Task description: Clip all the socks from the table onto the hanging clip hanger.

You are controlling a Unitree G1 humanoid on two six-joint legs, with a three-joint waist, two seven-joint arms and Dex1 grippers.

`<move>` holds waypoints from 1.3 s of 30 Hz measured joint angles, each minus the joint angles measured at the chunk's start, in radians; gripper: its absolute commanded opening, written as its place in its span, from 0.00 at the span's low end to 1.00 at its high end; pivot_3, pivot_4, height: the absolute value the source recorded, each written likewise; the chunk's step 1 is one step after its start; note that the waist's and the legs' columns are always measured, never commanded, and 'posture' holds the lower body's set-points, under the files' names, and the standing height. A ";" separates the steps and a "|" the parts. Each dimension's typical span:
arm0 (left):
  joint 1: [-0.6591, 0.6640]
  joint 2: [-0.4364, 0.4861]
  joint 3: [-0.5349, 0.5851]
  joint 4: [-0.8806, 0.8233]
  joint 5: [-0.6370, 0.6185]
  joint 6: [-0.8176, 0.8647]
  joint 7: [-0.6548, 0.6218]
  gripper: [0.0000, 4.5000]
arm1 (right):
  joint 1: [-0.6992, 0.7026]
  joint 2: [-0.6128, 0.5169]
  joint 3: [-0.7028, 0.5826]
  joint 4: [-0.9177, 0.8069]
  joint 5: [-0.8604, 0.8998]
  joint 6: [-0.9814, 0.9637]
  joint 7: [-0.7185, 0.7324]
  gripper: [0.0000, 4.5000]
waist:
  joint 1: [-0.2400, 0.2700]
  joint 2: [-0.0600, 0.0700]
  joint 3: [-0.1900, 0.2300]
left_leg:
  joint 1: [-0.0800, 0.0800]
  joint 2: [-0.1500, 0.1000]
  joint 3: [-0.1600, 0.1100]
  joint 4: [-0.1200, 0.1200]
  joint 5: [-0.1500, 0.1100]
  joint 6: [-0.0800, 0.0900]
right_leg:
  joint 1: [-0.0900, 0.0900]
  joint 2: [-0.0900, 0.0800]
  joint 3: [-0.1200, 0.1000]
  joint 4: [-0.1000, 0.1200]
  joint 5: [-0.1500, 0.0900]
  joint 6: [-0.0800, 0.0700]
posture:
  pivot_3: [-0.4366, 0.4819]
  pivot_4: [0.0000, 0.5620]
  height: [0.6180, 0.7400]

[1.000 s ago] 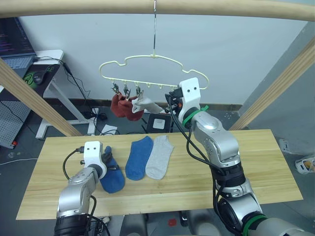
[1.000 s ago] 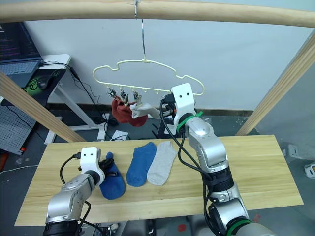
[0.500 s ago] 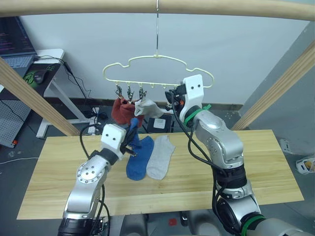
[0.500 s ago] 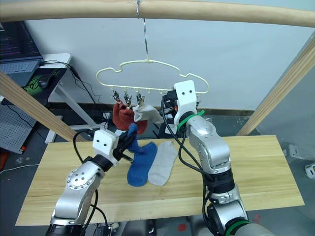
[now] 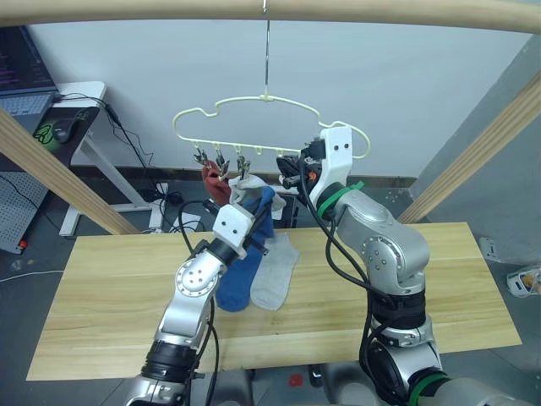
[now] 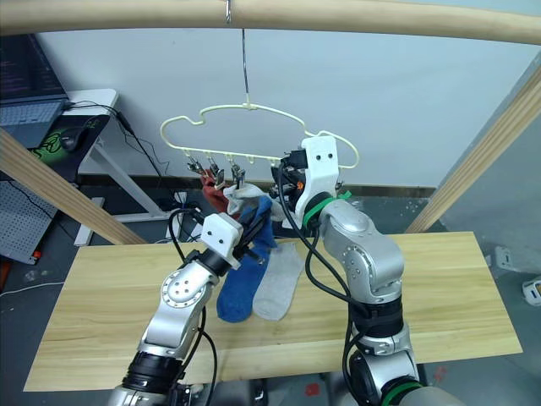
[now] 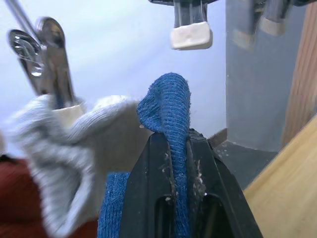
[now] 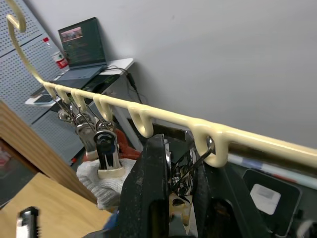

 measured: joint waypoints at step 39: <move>-0.025 -0.088 -0.014 0.036 -0.088 -0.033 -0.058 0.00 | 0.022 -0.077 0.069 -0.008 -0.005 -0.074 0.009 0.05 | -0.023 0.000 0.000 | -0.001 -0.001 0.000 0.002 0.000 0.000 | -0.001 0.001 0.000 0.002 0.000 0.000 | 0.28 0.45 1.00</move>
